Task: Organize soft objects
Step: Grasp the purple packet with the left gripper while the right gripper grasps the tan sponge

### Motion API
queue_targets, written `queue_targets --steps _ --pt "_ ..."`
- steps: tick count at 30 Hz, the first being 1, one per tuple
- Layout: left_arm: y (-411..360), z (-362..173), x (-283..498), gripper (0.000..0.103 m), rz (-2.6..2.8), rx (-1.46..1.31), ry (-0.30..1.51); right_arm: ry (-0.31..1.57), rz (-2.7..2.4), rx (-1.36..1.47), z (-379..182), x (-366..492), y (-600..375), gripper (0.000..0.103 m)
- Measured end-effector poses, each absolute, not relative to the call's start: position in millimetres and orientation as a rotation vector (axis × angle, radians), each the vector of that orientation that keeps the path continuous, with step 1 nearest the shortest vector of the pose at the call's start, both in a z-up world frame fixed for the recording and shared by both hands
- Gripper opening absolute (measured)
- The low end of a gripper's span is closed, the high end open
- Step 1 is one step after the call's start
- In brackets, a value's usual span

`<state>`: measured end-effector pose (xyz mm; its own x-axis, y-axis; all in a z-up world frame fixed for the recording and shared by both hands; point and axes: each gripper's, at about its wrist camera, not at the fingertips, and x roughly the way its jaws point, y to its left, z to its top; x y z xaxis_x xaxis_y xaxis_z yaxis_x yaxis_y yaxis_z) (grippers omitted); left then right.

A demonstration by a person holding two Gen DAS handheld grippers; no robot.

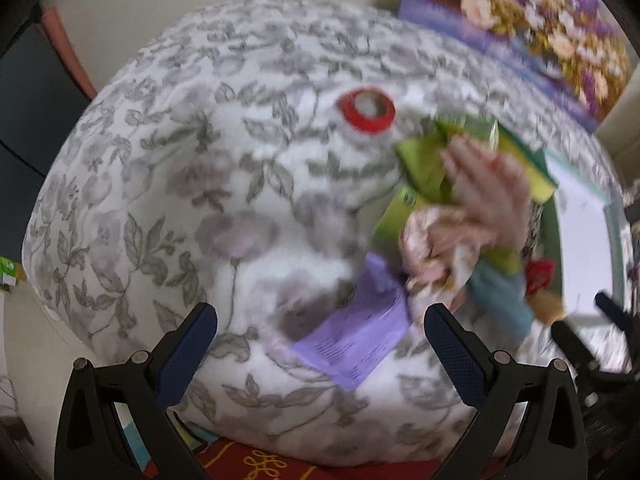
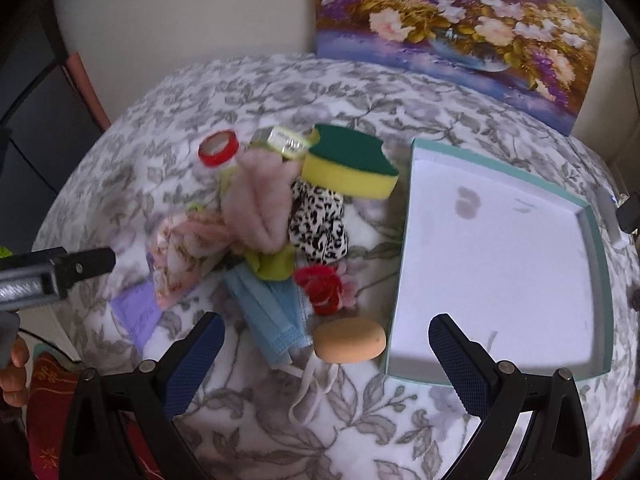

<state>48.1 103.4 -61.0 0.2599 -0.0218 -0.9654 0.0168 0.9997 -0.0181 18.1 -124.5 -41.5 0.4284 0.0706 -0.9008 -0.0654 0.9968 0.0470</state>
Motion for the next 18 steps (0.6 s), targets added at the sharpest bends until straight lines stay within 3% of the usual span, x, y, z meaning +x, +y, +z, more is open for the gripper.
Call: queue_targets --steps 3,5,9,13,18 --pt "102 -80 47 0.103 -0.036 0.022 1.365 1.138 0.08 0.02 -46 17 -129 0.101" --pt "101 -90 47 0.103 -0.042 0.026 1.391 1.156 0.08 0.028 -50 17 -132 0.091" --pt "99 -108 48 0.102 -0.071 -0.006 1.45 1.198 0.076 0.02 -59 18 -133 0.081" --pt "94 -124 48 0.082 -0.098 -0.017 1.504 1.228 0.076 0.025 -67 19 -135 0.068" --pt "85 -125 53 0.077 -0.084 0.024 1.487 1.242 0.055 0.023 -71 22 -140 0.062"
